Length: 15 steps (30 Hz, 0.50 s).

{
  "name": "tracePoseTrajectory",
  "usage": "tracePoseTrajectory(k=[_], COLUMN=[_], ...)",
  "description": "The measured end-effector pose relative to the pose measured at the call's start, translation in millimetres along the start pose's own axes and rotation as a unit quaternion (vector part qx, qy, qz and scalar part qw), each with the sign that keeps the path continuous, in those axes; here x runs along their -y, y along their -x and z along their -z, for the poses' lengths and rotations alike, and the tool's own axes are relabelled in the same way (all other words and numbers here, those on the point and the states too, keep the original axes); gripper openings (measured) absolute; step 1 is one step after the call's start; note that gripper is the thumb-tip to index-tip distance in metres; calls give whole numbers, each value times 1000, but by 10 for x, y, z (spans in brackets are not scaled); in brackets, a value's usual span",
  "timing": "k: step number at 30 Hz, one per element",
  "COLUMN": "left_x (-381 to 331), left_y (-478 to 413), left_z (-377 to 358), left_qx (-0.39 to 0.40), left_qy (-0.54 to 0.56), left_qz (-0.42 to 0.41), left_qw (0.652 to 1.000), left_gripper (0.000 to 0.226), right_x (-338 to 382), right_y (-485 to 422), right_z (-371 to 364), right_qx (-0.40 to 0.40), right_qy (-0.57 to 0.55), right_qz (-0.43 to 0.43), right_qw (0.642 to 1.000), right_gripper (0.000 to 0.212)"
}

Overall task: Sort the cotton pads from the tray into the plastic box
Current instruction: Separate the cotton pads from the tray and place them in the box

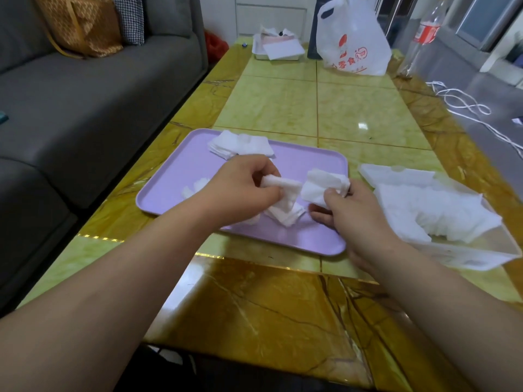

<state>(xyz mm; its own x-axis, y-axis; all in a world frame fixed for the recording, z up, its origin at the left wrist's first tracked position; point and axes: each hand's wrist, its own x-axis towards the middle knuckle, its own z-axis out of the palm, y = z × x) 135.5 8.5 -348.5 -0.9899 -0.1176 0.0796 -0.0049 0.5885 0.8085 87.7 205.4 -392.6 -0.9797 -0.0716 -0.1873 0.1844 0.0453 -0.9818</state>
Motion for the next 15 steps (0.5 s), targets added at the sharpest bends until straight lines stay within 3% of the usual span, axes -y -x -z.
tracePoseTrajectory(k=[3,5,9,15], left_x=[-60,-60,-41,-36], left_y=[37,51,43,19], left_z=[57,45,-29,-68], left_qx=[36,68,60,32], left_qy=[161,205,173,115], left_qz=[26,20,22,14], left_qw=[986,976,983,993], left_gripper=[8,10,13,14], right_x=[40,81,138,130], right_y=[19,47,137,145], right_z=[32,39,11,10], right_qx=[14,53,165,165], right_qy=[6,7,-33,-9], right_qz=[14,25,16,18], right_qw=[1000,998,986,986], right_gripper=[13,17,26,23])
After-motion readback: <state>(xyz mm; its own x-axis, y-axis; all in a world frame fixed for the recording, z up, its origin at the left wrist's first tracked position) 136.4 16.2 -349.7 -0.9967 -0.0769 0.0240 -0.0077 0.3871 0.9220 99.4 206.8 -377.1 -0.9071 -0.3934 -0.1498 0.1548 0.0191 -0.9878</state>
